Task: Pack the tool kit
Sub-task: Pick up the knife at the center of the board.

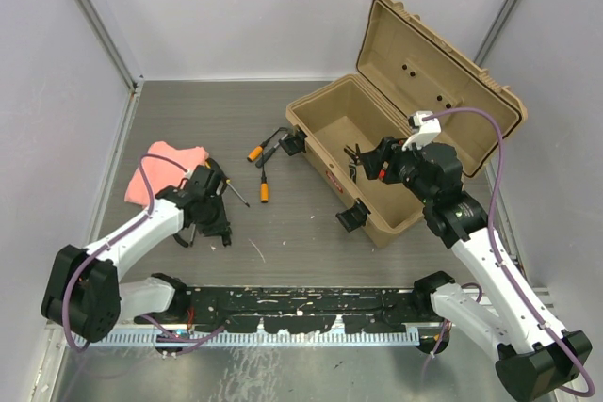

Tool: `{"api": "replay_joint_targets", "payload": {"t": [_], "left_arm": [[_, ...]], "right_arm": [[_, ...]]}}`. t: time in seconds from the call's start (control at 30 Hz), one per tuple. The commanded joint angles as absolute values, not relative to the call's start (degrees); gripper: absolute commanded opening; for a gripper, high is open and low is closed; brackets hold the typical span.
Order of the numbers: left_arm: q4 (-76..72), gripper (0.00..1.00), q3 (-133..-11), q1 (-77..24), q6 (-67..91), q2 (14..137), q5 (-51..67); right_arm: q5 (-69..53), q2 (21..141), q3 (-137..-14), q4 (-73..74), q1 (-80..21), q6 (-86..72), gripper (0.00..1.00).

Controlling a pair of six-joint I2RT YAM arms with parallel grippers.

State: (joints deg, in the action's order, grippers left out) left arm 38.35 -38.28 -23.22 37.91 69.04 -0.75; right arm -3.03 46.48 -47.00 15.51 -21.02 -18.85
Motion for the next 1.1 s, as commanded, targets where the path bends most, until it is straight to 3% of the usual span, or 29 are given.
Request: {"api": "replay_joint_targets", "payload": {"t": [0.0,0.17,0.5,0.8,1.07], "left_arm": [[35.6,0.0,-38.4,-23.0,37.9,65.6,2.8],[30.5,0.0,-36.8,-23.0,39.4,59.4,9.4],[23.1,0.0,-31.2,-23.0,43.0,42.0,8.1],[4.0,0.0,-22.2,-23.0,46.2,25.1,15.3],[-5.9,0.0,-21.9,-23.0,48.4,25.2,24.2]], "right_arm": [[-2.7,45.1,-48.1,13.4,-20.9,-19.5,0.68],[-4.8,44.1,-47.8,12.6,-21.0,-19.1,0.68],[-13.1,42.2,-46.1,7.5,-21.0,-19.9,0.69],[-23.0,41.8,-43.2,-3.0,-21.0,-27.3,0.69],[-34.5,45.2,-42.4,-10.5,-21.3,-30.5,0.69]]}}
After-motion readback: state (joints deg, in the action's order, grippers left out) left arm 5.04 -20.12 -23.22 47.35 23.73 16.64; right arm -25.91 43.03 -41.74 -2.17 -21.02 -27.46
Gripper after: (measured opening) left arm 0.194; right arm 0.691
